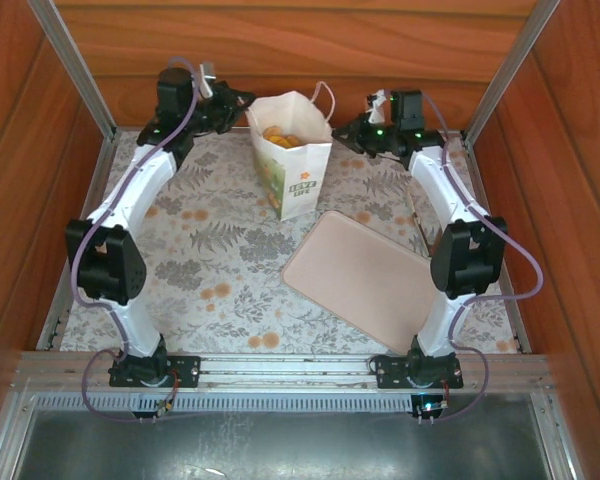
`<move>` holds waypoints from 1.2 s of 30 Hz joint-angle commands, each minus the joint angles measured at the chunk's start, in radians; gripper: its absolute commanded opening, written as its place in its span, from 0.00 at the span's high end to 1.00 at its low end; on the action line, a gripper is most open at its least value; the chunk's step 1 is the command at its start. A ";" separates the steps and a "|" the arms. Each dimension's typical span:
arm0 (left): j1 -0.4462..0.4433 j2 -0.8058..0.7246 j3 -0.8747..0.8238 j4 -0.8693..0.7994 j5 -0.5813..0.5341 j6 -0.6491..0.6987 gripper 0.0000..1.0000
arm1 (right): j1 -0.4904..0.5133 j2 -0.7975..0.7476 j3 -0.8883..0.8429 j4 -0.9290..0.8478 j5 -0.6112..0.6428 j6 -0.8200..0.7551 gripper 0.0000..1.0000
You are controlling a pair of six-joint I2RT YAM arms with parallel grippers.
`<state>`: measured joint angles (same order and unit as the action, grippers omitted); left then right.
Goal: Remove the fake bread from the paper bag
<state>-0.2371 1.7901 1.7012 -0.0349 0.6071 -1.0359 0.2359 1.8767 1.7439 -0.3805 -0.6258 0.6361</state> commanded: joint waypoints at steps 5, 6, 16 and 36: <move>0.077 -0.199 -0.076 -0.213 -0.037 0.183 1.00 | 0.062 -0.056 -0.064 0.071 -0.067 0.037 0.65; 0.091 -0.223 -0.107 -0.210 -0.047 0.178 1.00 | 0.063 -0.065 -0.077 0.076 -0.065 0.031 0.62; 0.253 -0.473 -0.360 -0.237 0.007 0.168 1.00 | 0.055 -0.322 -0.233 -0.122 0.160 -0.169 0.44; 0.524 -0.697 -0.485 -0.441 0.080 0.259 1.00 | 0.039 -0.067 -0.454 -0.286 0.347 -0.126 0.46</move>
<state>0.2684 1.0985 1.2118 -0.4541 0.6605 -0.8059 0.2687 1.7535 1.2213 -0.6128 -0.2901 0.5144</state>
